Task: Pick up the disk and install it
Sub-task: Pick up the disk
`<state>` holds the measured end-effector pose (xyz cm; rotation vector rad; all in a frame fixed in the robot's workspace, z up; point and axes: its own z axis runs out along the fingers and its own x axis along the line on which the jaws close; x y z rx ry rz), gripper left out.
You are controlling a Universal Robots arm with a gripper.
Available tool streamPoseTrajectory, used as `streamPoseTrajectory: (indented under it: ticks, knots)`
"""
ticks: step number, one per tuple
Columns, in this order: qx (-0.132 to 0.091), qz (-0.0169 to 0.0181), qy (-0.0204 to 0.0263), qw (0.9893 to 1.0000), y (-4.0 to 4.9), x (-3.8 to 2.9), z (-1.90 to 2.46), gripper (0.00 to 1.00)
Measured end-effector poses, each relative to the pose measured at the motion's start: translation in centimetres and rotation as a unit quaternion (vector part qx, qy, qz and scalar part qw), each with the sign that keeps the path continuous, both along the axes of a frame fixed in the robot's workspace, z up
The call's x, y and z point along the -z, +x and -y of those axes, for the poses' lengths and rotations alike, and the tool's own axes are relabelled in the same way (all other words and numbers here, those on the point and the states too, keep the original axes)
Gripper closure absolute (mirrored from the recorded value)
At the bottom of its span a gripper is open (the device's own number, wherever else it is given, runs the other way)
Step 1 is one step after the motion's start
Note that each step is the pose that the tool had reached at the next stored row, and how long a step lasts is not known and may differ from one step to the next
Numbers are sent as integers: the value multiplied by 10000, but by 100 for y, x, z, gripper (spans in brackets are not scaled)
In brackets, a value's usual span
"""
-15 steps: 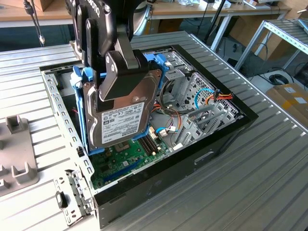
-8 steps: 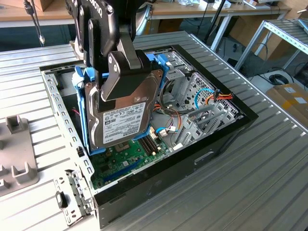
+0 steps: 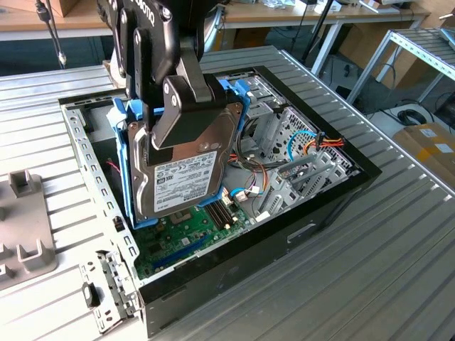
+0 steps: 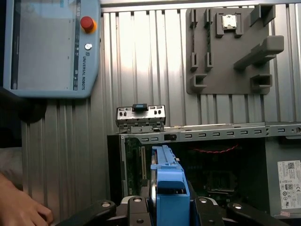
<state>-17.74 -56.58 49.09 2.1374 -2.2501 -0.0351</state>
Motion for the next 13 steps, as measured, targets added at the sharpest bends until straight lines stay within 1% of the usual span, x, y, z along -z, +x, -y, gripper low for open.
streamPoseTrajectory:
  ticks: [13]
  knots:
    - [0,0,0,10000,30,0,10,63]
